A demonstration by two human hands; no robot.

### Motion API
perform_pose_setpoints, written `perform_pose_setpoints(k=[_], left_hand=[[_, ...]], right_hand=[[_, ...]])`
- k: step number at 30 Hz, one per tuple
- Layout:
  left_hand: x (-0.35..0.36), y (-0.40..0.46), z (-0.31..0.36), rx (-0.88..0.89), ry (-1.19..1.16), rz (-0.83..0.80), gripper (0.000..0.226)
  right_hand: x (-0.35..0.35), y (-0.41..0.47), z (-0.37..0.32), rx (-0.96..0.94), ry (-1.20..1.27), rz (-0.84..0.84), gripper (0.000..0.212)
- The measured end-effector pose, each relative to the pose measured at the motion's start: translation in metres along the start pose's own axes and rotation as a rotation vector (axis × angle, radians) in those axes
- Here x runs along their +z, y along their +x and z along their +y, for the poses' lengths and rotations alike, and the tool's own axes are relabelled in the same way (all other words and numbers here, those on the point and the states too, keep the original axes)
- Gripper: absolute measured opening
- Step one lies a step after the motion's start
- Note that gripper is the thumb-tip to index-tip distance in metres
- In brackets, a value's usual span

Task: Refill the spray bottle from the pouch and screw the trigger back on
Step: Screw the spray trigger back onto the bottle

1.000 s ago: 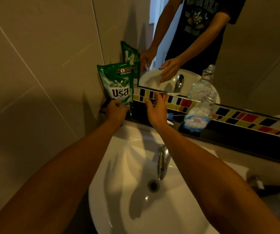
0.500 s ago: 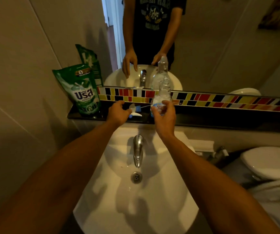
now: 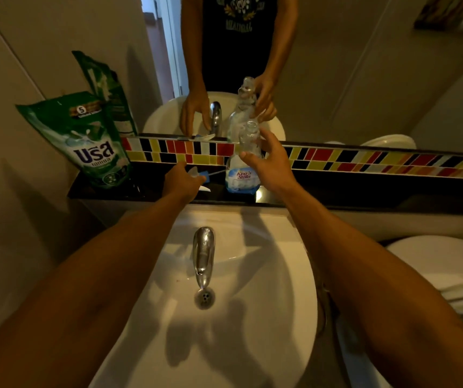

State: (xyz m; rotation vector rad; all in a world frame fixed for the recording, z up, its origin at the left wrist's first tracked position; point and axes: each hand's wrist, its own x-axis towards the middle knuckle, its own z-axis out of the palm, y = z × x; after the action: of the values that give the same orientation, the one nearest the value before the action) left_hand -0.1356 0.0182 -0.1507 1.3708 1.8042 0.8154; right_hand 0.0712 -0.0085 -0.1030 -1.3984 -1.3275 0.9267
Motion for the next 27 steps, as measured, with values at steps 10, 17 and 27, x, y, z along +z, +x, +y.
perform_pose_setpoints(k=[10, 17, 27], left_hand=[[0.018, 0.013, -0.011, -0.128, -0.001, 0.009, 0.050], [-0.005, 0.009, -0.012, -0.080, -0.110, 0.003, 0.041], [-0.085, -0.017, 0.023, 0.028, -0.108, 0.106, 0.040]], right_hand=[[-0.008, 0.010, 0.000, -0.040, 0.000, -0.096, 0.040], [-0.015, -0.005, -0.001, -0.035, 0.031, -0.029, 0.045], [-0.033, -0.044, -0.032, -0.070, -0.035, 0.001, 0.049]])
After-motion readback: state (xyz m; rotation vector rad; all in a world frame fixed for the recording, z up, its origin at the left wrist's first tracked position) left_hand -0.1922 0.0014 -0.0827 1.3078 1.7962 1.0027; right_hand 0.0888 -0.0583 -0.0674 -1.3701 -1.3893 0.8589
